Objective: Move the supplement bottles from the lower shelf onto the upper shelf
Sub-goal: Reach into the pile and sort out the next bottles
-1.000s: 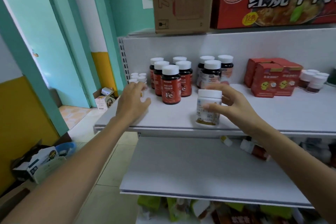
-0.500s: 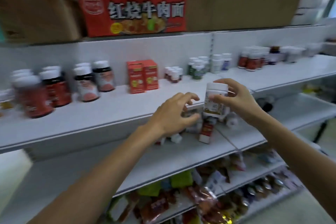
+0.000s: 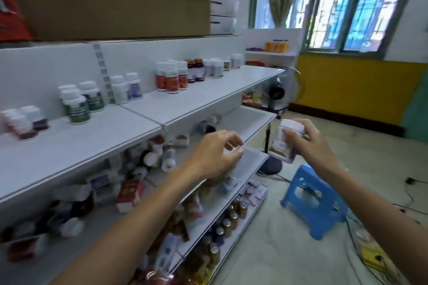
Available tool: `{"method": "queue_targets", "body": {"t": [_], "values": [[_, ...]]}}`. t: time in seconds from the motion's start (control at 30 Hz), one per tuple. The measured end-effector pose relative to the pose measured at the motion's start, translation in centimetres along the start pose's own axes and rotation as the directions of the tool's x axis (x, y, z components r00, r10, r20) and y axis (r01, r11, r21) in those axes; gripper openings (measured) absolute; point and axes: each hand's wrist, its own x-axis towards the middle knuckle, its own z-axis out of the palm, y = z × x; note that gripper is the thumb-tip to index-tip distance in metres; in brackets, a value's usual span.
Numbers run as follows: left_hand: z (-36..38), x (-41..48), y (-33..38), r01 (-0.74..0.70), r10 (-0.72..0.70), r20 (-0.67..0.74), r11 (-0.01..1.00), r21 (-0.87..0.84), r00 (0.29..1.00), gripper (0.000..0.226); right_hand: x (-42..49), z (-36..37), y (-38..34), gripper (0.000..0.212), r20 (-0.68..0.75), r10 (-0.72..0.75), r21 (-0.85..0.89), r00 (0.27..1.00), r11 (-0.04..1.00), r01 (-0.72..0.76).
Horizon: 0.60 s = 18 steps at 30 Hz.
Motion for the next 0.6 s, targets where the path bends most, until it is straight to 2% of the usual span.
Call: {"method": "queue_targets", "body": {"t": [0.13,0.43,0.6], "values": [[3.0,4.9,-1.0,-0.047,0.047,0.022,0.999,-0.021,0.999,0.015,3.7,-1.6,2.5,0.006,-0.020,0.041,-0.030,0.999,0.999,-0.042],[7.2,20.6,-6.2,-0.057,0.062,0.041,0.993,-0.106,0.997,0.018,18.6,-3.2,7.6,0.007,-0.026,0.078,-0.104,0.997,0.991,-0.081],[8.4,30.8,-8.5,-0.105,0.105,-0.007,0.991,-0.086,0.994,0.017,28.6,-4.1,8.2,0.011,-0.036,0.005,-0.084,0.999,0.996,-0.008]]}}
